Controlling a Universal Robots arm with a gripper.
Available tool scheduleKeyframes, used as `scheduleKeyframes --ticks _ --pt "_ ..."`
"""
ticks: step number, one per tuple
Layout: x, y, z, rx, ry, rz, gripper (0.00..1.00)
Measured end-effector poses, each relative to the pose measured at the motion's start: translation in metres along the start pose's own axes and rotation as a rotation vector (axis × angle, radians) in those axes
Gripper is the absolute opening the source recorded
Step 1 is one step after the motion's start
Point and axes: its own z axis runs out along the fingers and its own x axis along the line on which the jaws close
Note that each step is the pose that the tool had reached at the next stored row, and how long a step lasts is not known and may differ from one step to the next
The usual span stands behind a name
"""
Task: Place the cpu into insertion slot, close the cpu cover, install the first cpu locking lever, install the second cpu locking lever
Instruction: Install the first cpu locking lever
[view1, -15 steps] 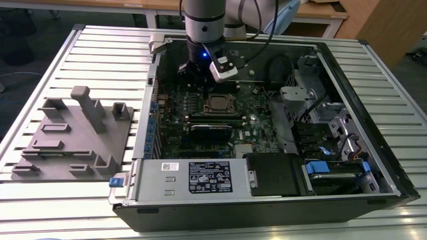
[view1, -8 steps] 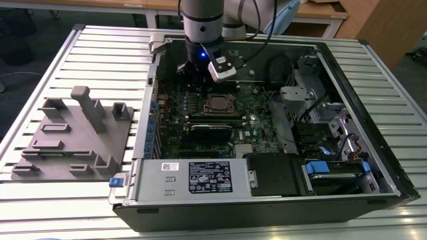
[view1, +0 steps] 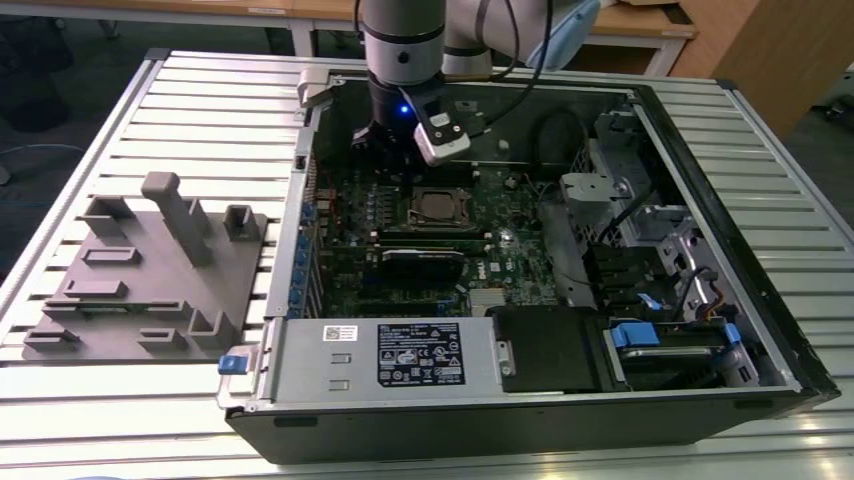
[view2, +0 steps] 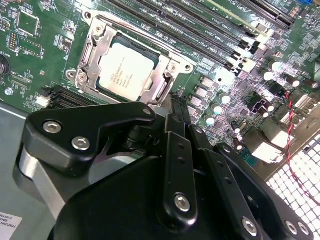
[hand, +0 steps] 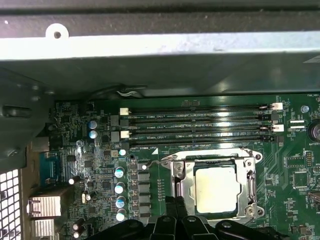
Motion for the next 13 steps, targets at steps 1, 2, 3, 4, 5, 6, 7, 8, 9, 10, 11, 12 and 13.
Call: scheduleKeyframes --ticks 1,2,3,4,5,6,7,8,9,10,11,12,13 --pt "0.0002 0.0000 0.0000 0.0000 -0.0001 0.000 0.11" --pt "0.0004 0.0000 0.0000 0.0000 -0.0001 0.000 0.11" --pt "0.0007 0.0000 0.0000 -0.0001 -0.0001 0.000 0.11" --pt "0.0010 0.0000 0.0000 -0.0001 0.0000 0.000 0.11" --pt "0.0011 0.0000 0.0000 -0.0001 -0.0001 0.000 0.11" --pt "0.0015 -0.0001 -0.0001 0.0000 0.0000 0.000 0.11" --pt "0.0016 -0.0001 -0.0001 0.0000 -0.0001 0.000 0.11" --pt "0.0016 -0.0001 -0.0002 -0.0001 -0.0001 0.000 0.11" --pt "0.0016 -0.0001 -0.0004 -0.0001 -0.0001 0.000 0.11" --pt "0.0016 -0.0001 -0.0006 -0.0001 0.0000 0.000 0.11" --pt "0.0015 -0.0001 -0.0008 0.0000 0.0000 0.000 0.11" --pt "0.0015 -0.0001 -0.0010 0.0000 -0.0001 0.000 0.11" --pt "0.0015 -0.0001 -0.0012 -0.0001 -0.0001 0.000 0.11"
